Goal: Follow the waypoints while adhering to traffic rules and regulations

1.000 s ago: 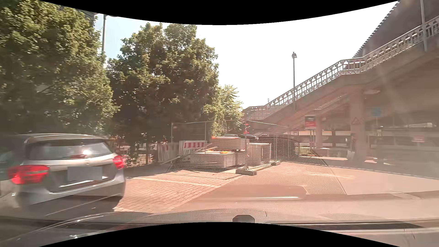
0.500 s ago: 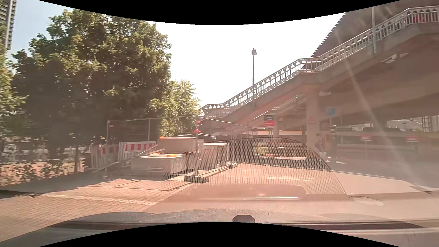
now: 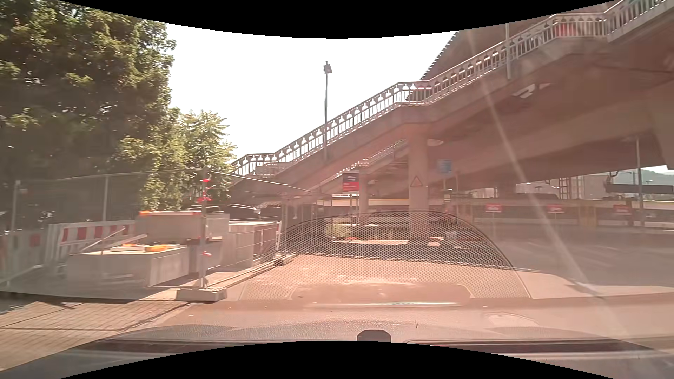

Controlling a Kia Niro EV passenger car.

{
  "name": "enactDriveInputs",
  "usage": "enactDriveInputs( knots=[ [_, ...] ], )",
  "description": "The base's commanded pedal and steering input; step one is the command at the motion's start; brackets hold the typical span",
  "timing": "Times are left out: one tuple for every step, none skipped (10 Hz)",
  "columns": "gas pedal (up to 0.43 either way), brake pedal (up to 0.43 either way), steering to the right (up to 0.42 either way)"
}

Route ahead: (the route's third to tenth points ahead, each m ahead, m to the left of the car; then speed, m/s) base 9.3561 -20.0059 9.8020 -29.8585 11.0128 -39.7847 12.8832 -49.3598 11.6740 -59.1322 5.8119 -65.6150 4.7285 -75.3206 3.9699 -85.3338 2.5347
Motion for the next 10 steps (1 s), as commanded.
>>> enactDriveInputs(
  knots=[
    [0.000, 0.000, 0.632],
    [0.000, 0.000, 0.650],
    [0.000, 0.000, 0.669],
    [0.000, 0.000, 0.690],
    [0.000, 0.000, 0.705],
    [0.000, 0.000, 0.722],
    [0.008, 0.000, 0.737],
    [0.020, 0.000, 0.749],
    [0.020, 0.000, 0.762],
    [0.020, 0.000, 0.771]
  ],
)
